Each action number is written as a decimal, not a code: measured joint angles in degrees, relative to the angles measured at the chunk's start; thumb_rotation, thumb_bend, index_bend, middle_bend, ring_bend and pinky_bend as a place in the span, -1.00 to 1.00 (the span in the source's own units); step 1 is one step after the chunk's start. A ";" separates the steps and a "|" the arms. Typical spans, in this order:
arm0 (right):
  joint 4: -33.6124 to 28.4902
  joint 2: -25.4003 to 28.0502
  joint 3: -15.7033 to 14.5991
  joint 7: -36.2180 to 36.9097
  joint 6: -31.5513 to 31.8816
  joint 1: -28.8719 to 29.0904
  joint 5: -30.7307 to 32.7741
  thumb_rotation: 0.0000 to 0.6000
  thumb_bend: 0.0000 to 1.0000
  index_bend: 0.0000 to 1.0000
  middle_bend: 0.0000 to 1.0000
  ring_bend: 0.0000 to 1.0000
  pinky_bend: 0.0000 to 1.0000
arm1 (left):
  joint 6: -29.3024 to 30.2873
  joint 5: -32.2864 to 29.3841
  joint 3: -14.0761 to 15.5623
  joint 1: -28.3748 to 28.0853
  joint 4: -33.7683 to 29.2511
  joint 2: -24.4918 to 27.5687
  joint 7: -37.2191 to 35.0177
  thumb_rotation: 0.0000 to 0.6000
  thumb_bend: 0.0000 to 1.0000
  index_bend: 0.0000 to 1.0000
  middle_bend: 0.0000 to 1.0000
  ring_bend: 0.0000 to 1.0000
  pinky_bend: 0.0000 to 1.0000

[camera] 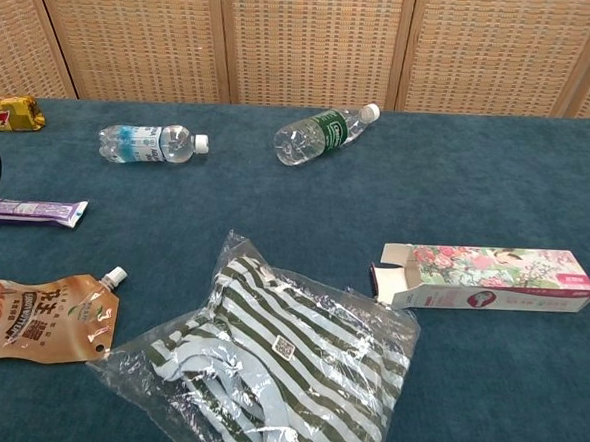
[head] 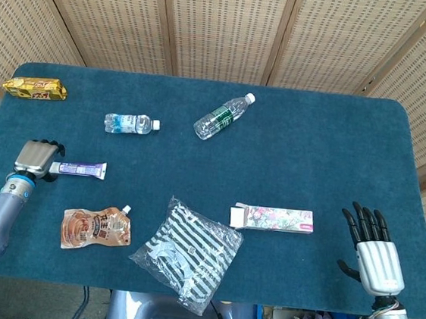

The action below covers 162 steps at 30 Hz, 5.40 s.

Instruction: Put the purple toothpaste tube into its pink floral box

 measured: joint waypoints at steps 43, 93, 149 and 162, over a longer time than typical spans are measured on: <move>0.66 0.02 0.24 2.08 0.88 -0.15 -0.17 1.00 -0.94 -0.91 -1.00 -1.00 -1.00 | 13.13 16.15 2.58 -0.65 11.77 -9.08 -16.00 1.00 -0.46 0.63 0.38 0.23 0.23; -1.13 -12.96 7.49 -13.20 -29.45 21.66 26.83 1.00 -0.94 -0.64 -1.00 -1.00 -1.00 | 25.08 28.28 1.93 1.45 -9.61 8.88 -21.12 1.00 -0.46 0.63 0.38 0.23 0.23; -5.81 -16.03 10.98 -3.99 -22.27 23.19 26.90 1.00 -0.78 0.19 0.08 -0.22 -0.08 | 8.04 26.00 -1.15 -8.87 -36.48 22.50 -10.83 1.00 -0.46 0.63 0.38 0.23 0.23; -6.30 -16.64 9.85 -2.80 -21.90 23.42 26.12 1.00 -0.78 0.21 0.08 -0.22 -0.08 | -2.24 -1.80 -1.30 -21.84 -50.36 32.15 13.46 1.00 -0.46 0.63 0.38 0.23 0.23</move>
